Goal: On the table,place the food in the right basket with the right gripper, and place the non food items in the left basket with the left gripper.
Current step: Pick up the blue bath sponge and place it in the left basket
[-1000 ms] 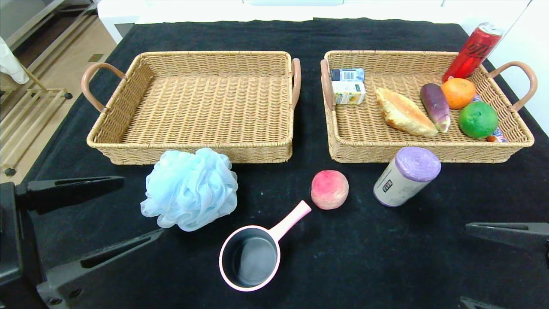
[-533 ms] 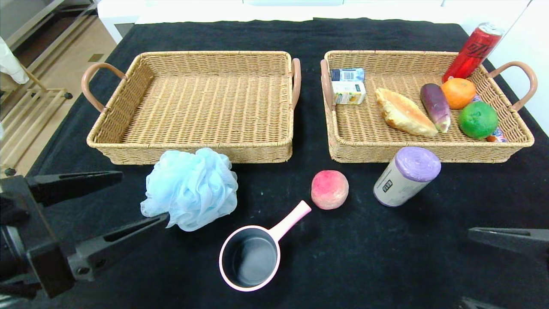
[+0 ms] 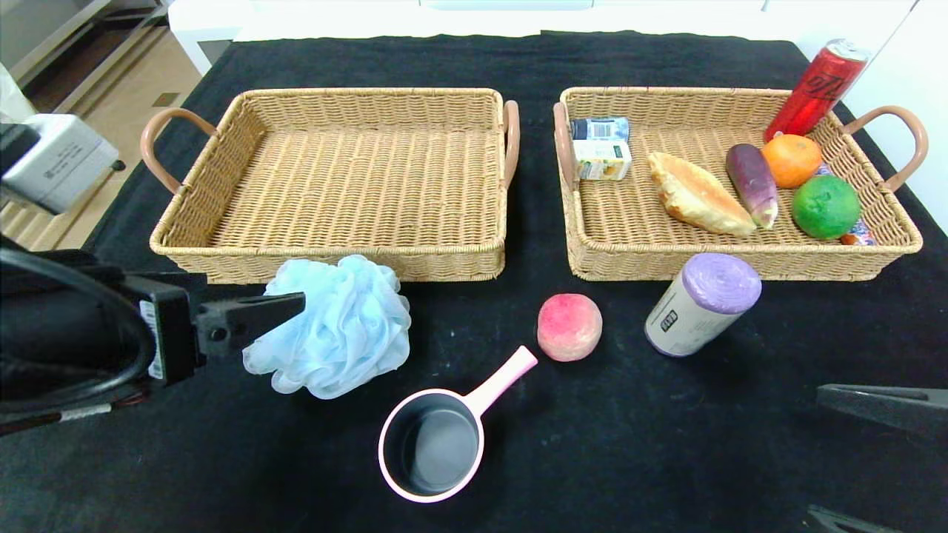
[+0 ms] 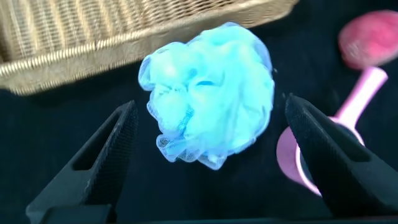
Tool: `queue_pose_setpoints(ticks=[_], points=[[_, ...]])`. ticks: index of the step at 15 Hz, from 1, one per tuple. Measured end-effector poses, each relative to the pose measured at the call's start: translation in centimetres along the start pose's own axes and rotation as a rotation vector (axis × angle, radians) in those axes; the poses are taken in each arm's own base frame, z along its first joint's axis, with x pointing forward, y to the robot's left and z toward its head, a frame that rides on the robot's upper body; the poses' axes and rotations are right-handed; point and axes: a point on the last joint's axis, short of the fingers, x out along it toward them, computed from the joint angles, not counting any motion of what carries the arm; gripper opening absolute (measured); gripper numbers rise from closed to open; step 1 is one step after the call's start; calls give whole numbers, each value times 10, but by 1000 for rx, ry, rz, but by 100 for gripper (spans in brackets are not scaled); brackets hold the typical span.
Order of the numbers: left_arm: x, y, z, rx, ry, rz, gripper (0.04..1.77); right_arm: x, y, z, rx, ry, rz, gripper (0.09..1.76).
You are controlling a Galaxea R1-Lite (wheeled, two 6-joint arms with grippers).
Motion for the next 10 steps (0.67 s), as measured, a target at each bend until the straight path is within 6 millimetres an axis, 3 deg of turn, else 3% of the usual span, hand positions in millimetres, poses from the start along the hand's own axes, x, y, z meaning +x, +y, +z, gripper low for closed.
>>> queue_pose_setpoints(ticks=[4,10], points=[[25,-3,2,-23,61,54,172,1,0,0,2,4,1,171],[48,-12,-7,-1,91,68,172,1,0,-2,3,11,3,171]])
